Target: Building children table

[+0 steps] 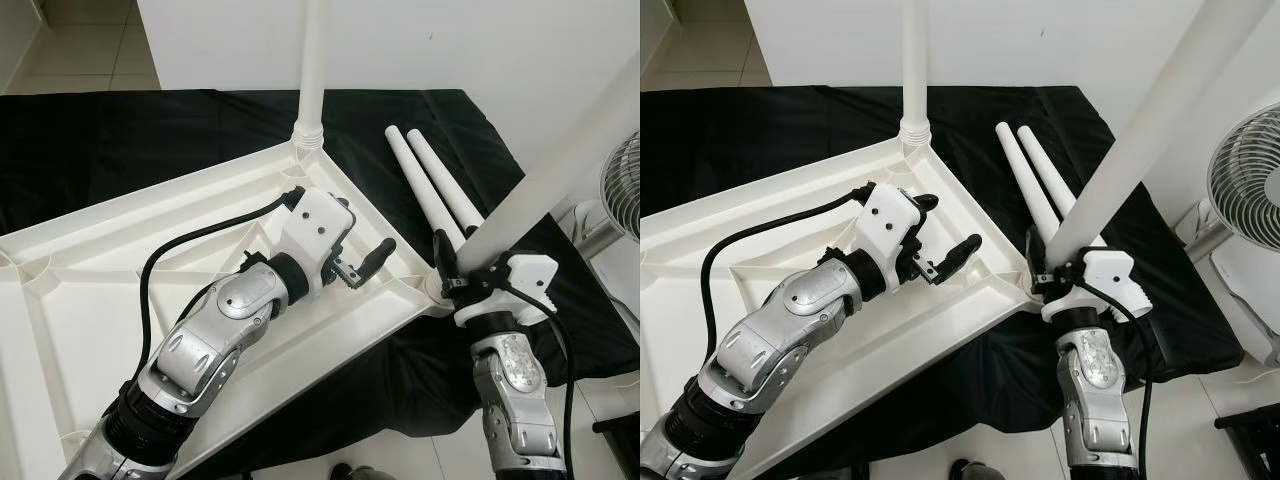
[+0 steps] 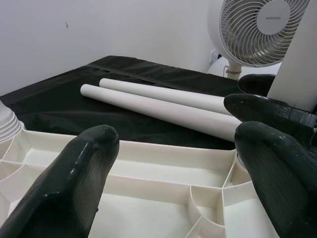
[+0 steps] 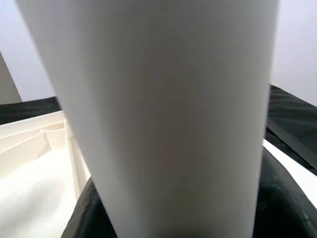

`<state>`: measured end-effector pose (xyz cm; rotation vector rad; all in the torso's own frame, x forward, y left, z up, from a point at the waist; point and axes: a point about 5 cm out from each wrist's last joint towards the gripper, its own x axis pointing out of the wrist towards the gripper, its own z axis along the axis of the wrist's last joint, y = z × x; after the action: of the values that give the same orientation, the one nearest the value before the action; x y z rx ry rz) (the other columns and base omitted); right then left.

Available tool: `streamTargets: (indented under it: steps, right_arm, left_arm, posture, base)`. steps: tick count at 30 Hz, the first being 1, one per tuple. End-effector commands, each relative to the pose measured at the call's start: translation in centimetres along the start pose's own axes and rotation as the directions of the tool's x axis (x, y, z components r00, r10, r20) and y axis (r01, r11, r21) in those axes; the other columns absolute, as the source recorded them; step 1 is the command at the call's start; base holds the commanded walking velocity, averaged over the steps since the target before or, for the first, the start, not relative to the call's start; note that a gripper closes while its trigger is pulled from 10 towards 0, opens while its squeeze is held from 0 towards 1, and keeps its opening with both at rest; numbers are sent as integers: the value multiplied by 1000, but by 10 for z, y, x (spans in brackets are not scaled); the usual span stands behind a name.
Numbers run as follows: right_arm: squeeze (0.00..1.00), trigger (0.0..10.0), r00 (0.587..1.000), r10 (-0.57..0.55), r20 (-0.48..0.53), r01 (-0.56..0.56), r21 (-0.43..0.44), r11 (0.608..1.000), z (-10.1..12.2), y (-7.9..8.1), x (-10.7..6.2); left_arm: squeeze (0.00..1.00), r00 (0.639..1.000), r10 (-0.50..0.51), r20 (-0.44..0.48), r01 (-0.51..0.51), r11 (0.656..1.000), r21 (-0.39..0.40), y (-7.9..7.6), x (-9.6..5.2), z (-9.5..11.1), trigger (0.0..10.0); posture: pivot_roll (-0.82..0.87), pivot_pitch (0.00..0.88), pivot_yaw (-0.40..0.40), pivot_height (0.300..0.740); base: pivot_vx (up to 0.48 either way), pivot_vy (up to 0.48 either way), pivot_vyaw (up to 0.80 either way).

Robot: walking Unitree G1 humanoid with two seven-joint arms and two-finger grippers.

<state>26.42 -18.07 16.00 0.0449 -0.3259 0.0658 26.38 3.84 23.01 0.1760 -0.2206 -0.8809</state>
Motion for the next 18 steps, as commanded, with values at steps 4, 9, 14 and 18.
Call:
streamTargets:
  steps: [4,9,14,18]
  right_arm:
    - [0,10000,964,-70,-258,106,129,986,-44,-8,-19]
    - [0,10000,960,-77,-270,121,150,981,-46,-8,-19]
    - [0,10000,957,-101,-273,158,195,968,-46,-10,-17]
    - [0,10000,957,-106,-269,163,201,966,-45,-11,-16]
  left_arm:
    - [0,995,-101,8,101,995,-8,-9,-1,2,10000]
    - [0,995,-101,8,101,995,-7,-9,-1,2,10000]
    - [0,995,-101,7,101,995,-6,-9,-2,2,10000]
    - [0,995,-104,7,104,995,-7,-9,-2,2,10000]
  posture:
    - [76,201,-14,740]
    - [76,201,-14,740]
    - [79,198,-12,740]
    - [79,198,-10,740]
  base:
    - [0,0,0]
    - [0,0,0]
    - [0,0,0]
    - [0,0,0]
